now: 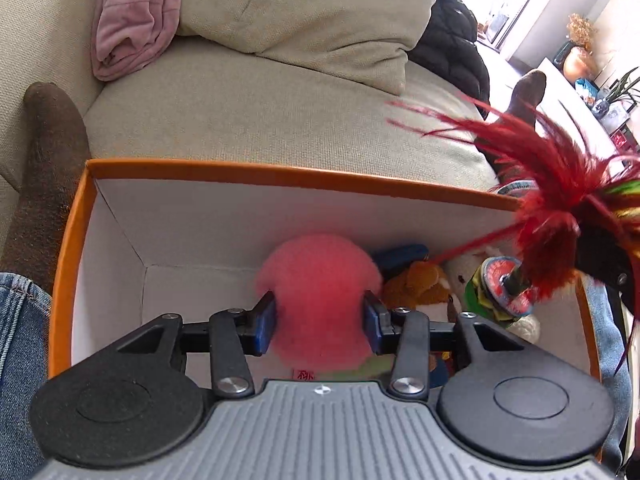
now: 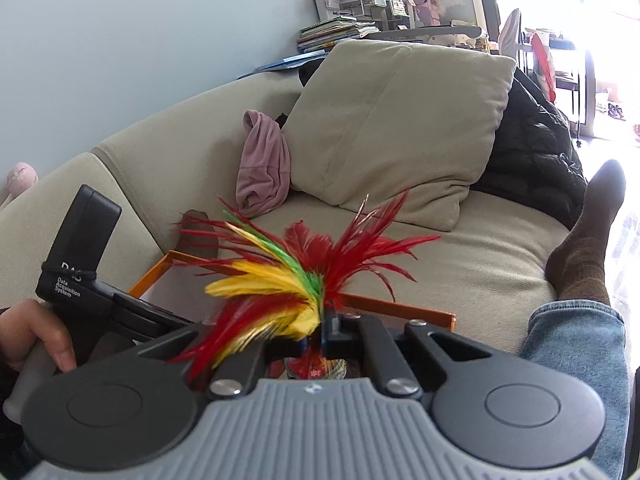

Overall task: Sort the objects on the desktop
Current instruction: 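Lower the pompom and feather toy into the orange box with both grippers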

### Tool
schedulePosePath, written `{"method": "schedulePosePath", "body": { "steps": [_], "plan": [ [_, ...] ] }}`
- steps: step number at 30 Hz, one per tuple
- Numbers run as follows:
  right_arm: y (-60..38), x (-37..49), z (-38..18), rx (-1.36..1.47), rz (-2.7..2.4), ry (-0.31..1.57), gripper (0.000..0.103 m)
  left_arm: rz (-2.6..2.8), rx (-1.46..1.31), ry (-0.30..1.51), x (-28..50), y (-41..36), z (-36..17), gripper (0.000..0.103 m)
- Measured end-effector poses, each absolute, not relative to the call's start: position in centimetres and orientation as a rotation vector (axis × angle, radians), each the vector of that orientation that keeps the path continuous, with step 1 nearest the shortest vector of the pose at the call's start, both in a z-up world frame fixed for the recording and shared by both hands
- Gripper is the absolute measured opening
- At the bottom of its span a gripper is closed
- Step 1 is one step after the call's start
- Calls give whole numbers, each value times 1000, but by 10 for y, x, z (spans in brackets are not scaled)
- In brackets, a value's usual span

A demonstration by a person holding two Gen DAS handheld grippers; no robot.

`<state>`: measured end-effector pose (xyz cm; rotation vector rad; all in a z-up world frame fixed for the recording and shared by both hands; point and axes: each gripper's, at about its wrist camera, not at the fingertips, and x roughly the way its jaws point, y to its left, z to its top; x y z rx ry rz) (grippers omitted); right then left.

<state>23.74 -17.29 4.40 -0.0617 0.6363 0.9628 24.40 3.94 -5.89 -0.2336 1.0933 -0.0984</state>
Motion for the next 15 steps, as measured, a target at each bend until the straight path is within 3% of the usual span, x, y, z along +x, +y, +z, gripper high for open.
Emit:
{"method": "schedulePosePath", "body": {
  "steps": [2, 5, 15],
  "plan": [
    [-170, 235, 44, -64, 977, 640, 6, -99, -249, 1083, 242, 42, -54, 50],
    [-167, 228, 46, -72, 1004, 643, 6, -88, -264, 1067, 237, 49, -45, 40],
    [-136, 205, 31, -151, 1134, 738, 6, 11, -236, 948, 187, 72, -3, 40]
  ]
}}
